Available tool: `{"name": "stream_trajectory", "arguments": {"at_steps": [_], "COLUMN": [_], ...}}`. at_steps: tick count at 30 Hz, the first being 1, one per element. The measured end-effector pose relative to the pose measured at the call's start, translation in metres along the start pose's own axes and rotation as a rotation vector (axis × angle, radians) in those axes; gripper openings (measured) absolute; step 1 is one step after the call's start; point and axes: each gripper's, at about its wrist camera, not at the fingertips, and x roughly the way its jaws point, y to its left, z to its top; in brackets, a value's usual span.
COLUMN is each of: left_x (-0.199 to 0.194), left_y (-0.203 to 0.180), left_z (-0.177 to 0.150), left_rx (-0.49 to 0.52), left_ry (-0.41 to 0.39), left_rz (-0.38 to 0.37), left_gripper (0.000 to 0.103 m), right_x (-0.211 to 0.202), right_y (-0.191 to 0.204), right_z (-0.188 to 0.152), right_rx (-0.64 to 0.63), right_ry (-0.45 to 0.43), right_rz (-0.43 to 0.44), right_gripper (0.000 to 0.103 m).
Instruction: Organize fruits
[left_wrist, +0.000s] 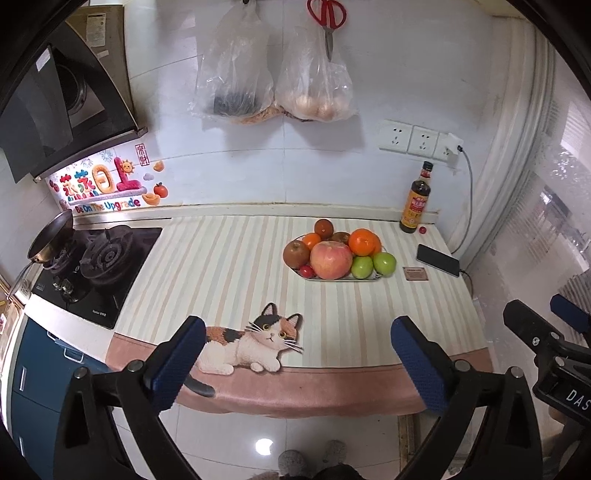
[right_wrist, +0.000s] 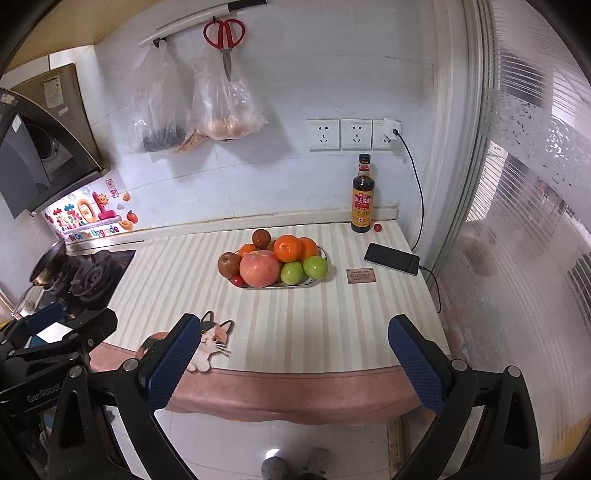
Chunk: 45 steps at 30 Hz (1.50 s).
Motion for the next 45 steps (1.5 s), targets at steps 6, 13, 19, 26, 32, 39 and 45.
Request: {"name": "stream_trajectory", "arguments": {"at_steps": [6, 13, 19, 26, 32, 39, 45], "left_x": [0.032, 0.06, 0.07, 0.074, 0.076, 0.079, 0.079], "left_y": [-0.001, -0.001, -0.001, -0.004, -0.006, -0.005, -0.004], "left_z": [0.014, 0.028, 0.034, 0.038, 0.035, 0.033, 0.031], "left_rx": [-0.002, 0.001, -0.005, -0.001, 0.005, 0.005, 0.001], "left_ry": [0.029, 0.056, 0.062, 0.065, 0.076, 0.085, 0.083], "left_rz": [0.03, 0.052, 0.064, 0.067, 0.067, 0.065, 0.065], "left_gripper": [0.103, 0.103, 0.103, 0.103, 0.103, 0.103, 0.103], "right_x": [0.041, 0.083, 0.109, 0.119, 0.118, 0.118, 0.119], "right_y": [-0.003, -0.006, -0.009, -0.011, -0.011, -0.011, -0.01], "right_z": [0.019, 0.036, 0.039, 0.037, 0.036, 0.036, 0.031], "right_rx": [-0.011, -0.019, -0.012, -0.012, -0.013, -0.015, -0.019], "right_ry": [0.021, 0.05, 0.088, 0.109, 0.112, 0.112, 0.117], "right_rz": [-0.01, -0.026, -0.024, -0.016, -0.018, -0.02, -0.017], "right_gripper": [0.103, 0.103, 0.103, 0.103, 0.103, 0.103, 0.103]}}
